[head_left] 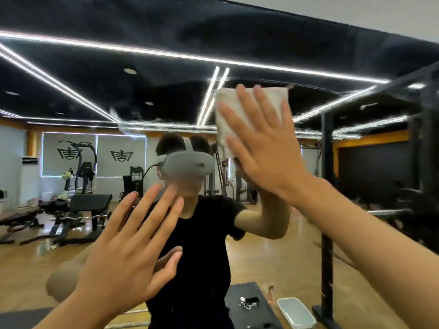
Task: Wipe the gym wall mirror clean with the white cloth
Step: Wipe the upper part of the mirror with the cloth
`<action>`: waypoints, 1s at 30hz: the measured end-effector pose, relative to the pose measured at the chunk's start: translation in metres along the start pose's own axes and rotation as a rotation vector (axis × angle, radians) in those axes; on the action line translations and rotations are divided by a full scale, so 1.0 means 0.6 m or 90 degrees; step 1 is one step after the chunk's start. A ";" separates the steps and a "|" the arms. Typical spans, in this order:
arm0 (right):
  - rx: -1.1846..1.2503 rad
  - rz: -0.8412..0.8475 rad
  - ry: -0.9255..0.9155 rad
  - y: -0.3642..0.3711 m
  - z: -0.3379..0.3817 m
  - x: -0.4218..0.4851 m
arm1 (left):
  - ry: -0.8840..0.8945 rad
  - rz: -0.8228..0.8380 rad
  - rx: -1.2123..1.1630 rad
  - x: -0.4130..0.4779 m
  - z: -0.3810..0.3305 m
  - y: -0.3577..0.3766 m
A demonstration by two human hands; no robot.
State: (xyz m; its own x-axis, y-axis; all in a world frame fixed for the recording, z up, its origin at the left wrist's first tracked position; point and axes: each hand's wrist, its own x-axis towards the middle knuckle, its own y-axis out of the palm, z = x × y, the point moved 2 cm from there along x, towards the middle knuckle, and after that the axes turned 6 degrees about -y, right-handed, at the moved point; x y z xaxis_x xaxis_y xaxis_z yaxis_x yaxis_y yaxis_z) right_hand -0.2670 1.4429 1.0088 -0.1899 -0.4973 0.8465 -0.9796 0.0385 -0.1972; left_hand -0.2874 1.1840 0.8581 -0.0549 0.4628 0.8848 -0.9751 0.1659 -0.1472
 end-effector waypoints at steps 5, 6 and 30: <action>-0.002 0.057 0.283 -0.025 -0.211 -0.159 | -0.002 0.001 0.011 0.001 -0.006 0.003; 0.004 0.065 0.330 -0.029 -0.234 -0.176 | -0.001 0.001 0.013 0.001 -0.006 0.004; 0.024 0.036 0.250 -0.012 -0.109 -0.174 | -0.011 0.000 -0.020 -0.002 0.000 0.007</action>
State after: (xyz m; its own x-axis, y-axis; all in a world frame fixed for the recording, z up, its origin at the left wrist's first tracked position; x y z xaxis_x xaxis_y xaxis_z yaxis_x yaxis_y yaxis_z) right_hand -0.2442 1.5514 0.9545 -0.2609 -0.1250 0.9572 -0.9653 0.0213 -0.2603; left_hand -0.2916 1.1845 0.8563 -0.0591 0.4479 0.8922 -0.9678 0.1933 -0.1611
